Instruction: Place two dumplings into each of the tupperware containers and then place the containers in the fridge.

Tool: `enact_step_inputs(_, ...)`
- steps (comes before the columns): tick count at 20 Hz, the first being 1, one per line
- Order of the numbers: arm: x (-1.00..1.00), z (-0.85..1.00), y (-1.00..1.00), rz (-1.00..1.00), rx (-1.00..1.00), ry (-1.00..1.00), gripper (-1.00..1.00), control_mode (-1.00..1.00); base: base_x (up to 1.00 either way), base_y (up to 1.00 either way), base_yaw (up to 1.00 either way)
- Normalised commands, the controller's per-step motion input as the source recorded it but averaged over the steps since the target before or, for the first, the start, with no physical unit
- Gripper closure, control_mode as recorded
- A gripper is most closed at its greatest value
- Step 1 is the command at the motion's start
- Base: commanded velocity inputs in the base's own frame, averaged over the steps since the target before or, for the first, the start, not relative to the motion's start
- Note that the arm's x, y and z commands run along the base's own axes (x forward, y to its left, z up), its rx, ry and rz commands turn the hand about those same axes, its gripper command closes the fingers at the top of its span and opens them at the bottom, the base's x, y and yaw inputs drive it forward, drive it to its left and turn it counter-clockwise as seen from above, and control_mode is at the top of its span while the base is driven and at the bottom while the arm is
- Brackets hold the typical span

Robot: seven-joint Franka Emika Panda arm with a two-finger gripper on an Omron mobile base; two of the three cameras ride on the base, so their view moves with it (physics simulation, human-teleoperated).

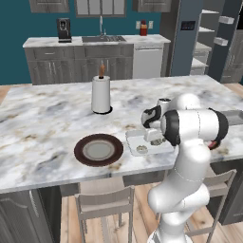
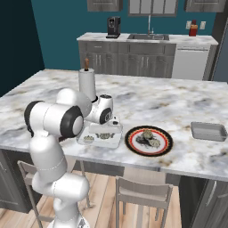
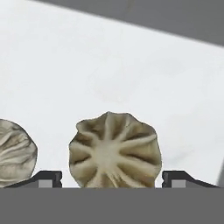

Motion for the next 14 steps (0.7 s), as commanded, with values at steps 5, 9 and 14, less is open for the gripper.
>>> enact_step_inputs(5, 0.00, 0.20, 0.02, 0.00, 0.00, 0.00, -1.00, -1.00, 0.00, 0.00, 0.00)
enact_step_inputs(9, 0.00, 0.59, 0.39, 0.00, 0.00, 0.03, -1.00, -1.00, 0.00, 0.00, 0.00)
enact_step_inputs(14, -0.13, 0.60, 0.54, -0.02, 0.00, 0.17, -1.00, -1.00, 0.00, 0.00, 0.00)
